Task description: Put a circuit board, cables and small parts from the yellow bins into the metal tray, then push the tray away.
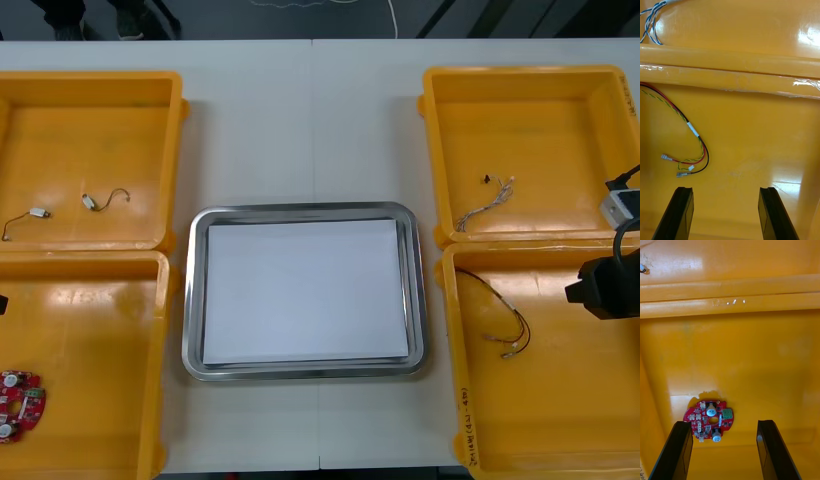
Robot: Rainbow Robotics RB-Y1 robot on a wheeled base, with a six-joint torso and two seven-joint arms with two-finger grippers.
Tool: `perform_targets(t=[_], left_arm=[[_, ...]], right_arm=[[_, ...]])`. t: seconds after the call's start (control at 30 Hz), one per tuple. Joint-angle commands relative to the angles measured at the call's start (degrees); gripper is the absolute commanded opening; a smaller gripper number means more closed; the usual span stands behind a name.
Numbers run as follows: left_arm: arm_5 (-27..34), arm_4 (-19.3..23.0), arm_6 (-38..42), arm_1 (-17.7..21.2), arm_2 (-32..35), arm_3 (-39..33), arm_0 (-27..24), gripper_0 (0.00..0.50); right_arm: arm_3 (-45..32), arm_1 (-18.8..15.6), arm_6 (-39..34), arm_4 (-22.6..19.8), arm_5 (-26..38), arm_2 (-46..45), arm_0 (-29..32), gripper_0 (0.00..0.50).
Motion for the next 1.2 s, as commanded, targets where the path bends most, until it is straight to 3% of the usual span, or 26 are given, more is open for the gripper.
perform_targets(t=[0.03,0.7,0.83,1.2], left_arm=[[0.4,0.4,-3.7,2.4,0.2,-1.6,1.2,0.500],[0.4,-0.1,-3.5,2.0,0.7,-0.9,1.9,0.500],[0.4,-0.5,-3.0,2.0,1.4,-0.9,1.9,0.500],[0.4,-1.3,9.5,1.8,1.3,-2.1,4.6,0.500]], right_arm=[[-0.4,-2.1,-1.7,-0.4,-0.6,-1.5,0.6,0.500],[-0.4,-2.1,-1.7,-0.4,-0.6,-1.5,0.6,0.500],[1.7,-2.8,-1.9,-0.2,-0.9,0.0,3.0,0.500],[3.2,-2.4,-3.7,1.6,-1.8,0.1,3.2,0.500]])
